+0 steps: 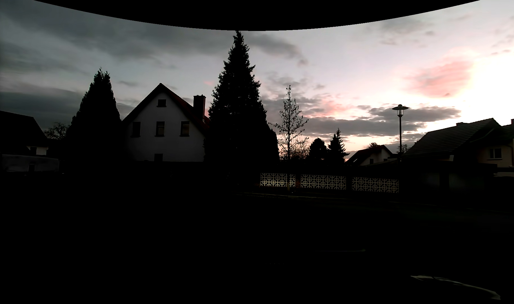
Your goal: Follow the waypoints while adhering to traffic rules and regulations
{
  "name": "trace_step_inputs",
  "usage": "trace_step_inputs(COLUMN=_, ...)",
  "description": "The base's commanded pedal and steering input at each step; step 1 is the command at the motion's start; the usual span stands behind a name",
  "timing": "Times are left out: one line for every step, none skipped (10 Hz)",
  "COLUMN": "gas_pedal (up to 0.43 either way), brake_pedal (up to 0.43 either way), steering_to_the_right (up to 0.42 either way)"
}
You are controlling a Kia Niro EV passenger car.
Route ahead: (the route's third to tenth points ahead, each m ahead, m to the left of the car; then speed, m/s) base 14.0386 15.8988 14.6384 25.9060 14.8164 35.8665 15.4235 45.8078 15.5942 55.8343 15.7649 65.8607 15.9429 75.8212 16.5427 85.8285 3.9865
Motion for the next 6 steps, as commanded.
trace_step_inputs(gas_pedal=0.000, brake_pedal=0.000, steering_to_the_right=-0.079)
trace_step_inputs(gas_pedal=0.000, brake_pedal=0.000, steering_to_the_right=-0.095)
trace_step_inputs(gas_pedal=0.000, brake_pedal=0.000, steering_to_the_right=-0.118)
trace_step_inputs(gas_pedal=0.000, brake_pedal=0.000, steering_to_the_right=-0.143)
trace_step_inputs(gas_pedal=0.000, brake_pedal=0.000, steering_to_the_right=-0.181)
trace_step_inputs(gas_pedal=0.000, brake_pedal=0.000, steering_to_the_right=-0.208)
